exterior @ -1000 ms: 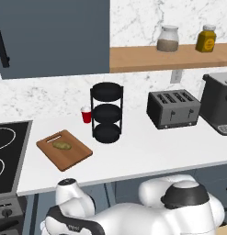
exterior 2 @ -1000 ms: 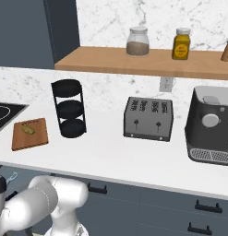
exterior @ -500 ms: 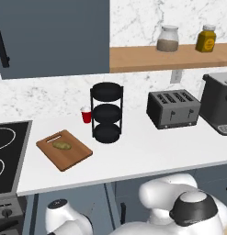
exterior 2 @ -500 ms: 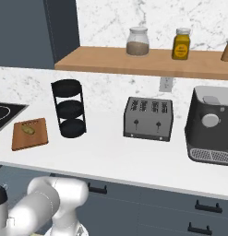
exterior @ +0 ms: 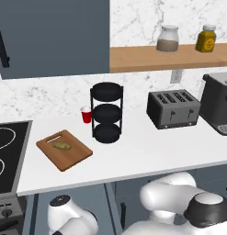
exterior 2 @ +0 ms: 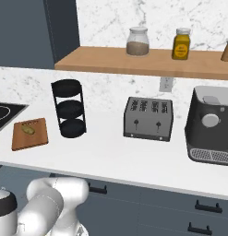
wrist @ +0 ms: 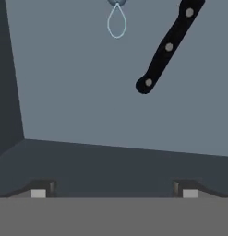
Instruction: Place the appropriate cutting tool for cutting the potato skin on the cutting board.
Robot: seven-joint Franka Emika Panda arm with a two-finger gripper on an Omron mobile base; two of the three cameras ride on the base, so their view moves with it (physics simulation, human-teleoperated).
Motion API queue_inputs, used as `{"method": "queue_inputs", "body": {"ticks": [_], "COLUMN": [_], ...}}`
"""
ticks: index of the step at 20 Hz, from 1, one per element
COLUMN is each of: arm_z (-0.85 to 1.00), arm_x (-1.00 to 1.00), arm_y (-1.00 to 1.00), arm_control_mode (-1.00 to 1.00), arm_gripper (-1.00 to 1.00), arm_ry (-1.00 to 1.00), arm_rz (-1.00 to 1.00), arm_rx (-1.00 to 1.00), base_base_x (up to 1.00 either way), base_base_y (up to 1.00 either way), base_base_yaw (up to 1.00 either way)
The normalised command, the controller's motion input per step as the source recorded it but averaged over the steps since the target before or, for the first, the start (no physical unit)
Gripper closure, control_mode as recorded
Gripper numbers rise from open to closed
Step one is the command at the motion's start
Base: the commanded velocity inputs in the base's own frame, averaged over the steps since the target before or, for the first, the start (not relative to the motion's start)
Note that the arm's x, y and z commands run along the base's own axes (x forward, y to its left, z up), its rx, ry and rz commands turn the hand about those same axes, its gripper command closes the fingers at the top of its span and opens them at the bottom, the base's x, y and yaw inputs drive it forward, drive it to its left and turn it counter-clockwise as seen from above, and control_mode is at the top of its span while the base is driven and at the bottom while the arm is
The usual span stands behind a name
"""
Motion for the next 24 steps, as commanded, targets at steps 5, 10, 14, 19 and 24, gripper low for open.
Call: {"method": "queue_inputs", "body": {"ticks": [5, 10, 14, 19, 24], "arm_z": [0.49, 0.03, 0.00, -0.09, -0.04], "arm_x": [0.43, 0.50, 0.53, 0.35, 0.20], "arm_y": [-0.51, -0.52, -0.57, -0.08, 0.39], "arm_control_mode": [-1.00, -1.00, -1.00, -1.00, -1.00], "arm_gripper": [-1.00, -1.00, -1.00, -1.00, -1.00], "arm_ry": [-0.15, -0.01, 0.00, 0.00, 0.00], "arm_rz": [0.00, 0.00, -0.04, -0.03, -0.03], "arm_rx": [0.00, -0.02, 0.00, -0.01, 0.00], "base_base_x": [0.00, 0.00, 0.00, 0.00, 0.00], "base_base_y": [0.00, 0.00, 0.00, 0.00, 0.00], "base_base_yaw": [0.00, 0.00, 0.00, 0.00, 0.00]}}
